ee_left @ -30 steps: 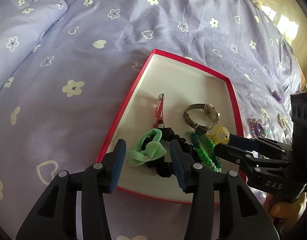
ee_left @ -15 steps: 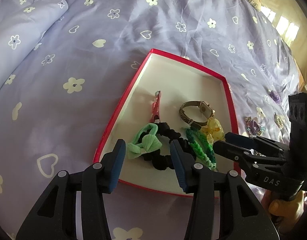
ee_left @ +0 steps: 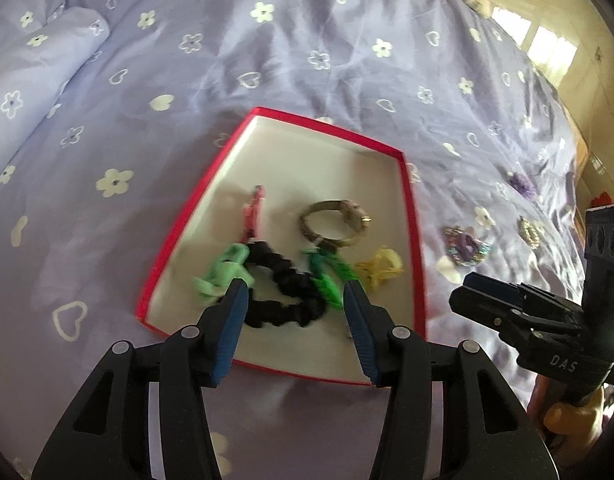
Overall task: Organize jewelry
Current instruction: 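Move the left tool to the silver chain while the right moves to the pastel beaded bracelet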
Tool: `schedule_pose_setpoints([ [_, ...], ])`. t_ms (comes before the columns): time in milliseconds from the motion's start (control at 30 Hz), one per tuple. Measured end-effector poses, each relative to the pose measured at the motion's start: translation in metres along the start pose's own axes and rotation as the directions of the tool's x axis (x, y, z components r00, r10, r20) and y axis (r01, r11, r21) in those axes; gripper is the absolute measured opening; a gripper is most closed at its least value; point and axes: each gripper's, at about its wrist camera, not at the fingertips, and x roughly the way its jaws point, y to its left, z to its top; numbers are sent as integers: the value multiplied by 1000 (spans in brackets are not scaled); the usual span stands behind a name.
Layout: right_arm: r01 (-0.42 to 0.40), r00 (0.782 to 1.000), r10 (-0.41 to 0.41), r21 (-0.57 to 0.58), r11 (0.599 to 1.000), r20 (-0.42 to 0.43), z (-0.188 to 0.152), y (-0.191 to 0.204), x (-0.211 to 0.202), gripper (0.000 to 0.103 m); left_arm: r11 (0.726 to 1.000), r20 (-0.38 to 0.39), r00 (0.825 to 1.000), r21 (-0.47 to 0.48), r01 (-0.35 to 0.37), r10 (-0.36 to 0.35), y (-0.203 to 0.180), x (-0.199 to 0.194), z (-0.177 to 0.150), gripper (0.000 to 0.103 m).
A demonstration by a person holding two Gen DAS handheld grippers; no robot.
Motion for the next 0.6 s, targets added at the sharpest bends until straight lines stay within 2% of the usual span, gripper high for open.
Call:
schedule_pose_setpoints([
  [300,71,996,-74,58,996,59,-22,-40,-53,52,995,-8,997,67,74,-74,-49,-6,-5,48],
  [600,161,979,-175,134,978,100,-51,-82,-107,52,977,-55,988,149,153,-146,-103,-3,-18,48],
])
